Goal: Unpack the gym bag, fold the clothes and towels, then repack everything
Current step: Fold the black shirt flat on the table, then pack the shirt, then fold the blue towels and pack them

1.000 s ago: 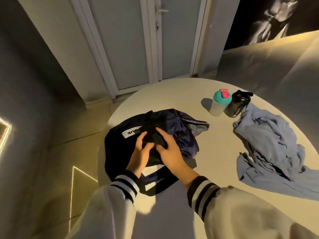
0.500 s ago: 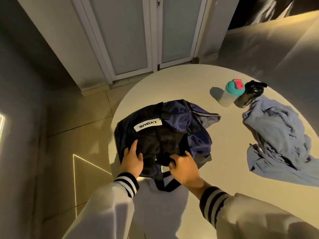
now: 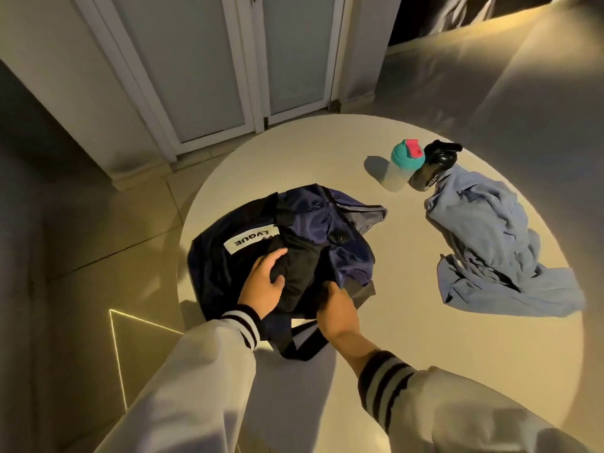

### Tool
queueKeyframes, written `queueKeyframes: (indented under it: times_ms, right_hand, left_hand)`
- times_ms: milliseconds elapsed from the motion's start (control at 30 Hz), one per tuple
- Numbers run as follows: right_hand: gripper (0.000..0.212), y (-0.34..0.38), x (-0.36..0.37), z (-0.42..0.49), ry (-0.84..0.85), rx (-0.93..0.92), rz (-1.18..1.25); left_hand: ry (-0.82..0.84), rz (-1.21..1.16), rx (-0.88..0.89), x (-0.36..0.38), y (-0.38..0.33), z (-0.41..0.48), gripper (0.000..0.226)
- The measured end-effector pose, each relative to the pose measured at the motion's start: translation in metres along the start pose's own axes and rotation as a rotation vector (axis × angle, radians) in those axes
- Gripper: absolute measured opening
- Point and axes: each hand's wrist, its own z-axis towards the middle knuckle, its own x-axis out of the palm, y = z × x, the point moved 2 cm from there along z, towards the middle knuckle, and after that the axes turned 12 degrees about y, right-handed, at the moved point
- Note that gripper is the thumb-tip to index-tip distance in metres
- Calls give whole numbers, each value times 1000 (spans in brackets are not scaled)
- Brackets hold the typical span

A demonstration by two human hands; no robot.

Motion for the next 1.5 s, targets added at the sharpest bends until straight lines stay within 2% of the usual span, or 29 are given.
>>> queueKeyframes:
  times_ms: [100, 233, 333, 433, 567, 667, 800, 867, 933, 1033, 1100, 1167, 1267, 1333, 1367, 1433, 1500]
  right_hand:
    - [59, -2, -39, 9, -132, -87, 4]
    - [52, -20, -84, 25, -395, -230, 135]
    - [50, -30, -89, 19, -344, -199, 275]
    - [58, -37, -82, 2, -267, -188, 320]
    - [61, -43, -82, -9, -282, -253, 379]
    - [69, -53, -83, -2, -316, -224, 347]
    - [75, -63, -96, 1, -421, -291, 296]
    - [71, -61, -102, -1, -442, -331, 310]
    - [68, -60, -100, -1, -404, -344, 353]
    - [66, -60, -94, 2, -262, -320, 432]
    - [68, -61, -88, 6, -154, -302, 404]
    - [61, -59, -82, 10, -57, -286, 398]
    - [49, -59, -70, 14, -100, -305, 378]
    - [53, -65, -63, 19, -172, -171, 328]
    - [52, -67, -61, 19, -159, -88, 359]
    - [51, -71, -55, 18, -62, -32, 437]
    - [55, -71, -52, 19, 4, -82, 489]
  left_hand:
    - [84, 42, -11, 10, 1, 6, 58]
    - [187, 201, -41, 41, -13, 14, 59]
    - [150, 117, 3, 69, -25, 19, 60]
    - [76, -108, 36, 84, -33, 27, 60]
    - [97, -232, 32, 103, -44, 42, 60]
    - [142, -97, 25, 119, -48, 49, 63]
    - [157, 346, -76, 132, -39, 52, 71]
    - [163, 440, -131, 135, -41, 50, 75]
    - [187, 330, -125, 140, -42, 50, 75]
    - [268, -22, -67, 142, -43, 48, 75]
    - [350, -8, -71, 141, -45, 46, 74]
    - [358, 75, -87, 139, -49, 46, 61]
    - [169, -19, -93, 131, -55, 45, 42]
    - [19, -116, -92, 128, -54, 39, 32]
    - [10, -143, -99, 129, -54, 37, 30]
    - [86, -215, -198, 133, -58, 31, 42]
    - [157, -280, -322, 134, -59, 25, 56]
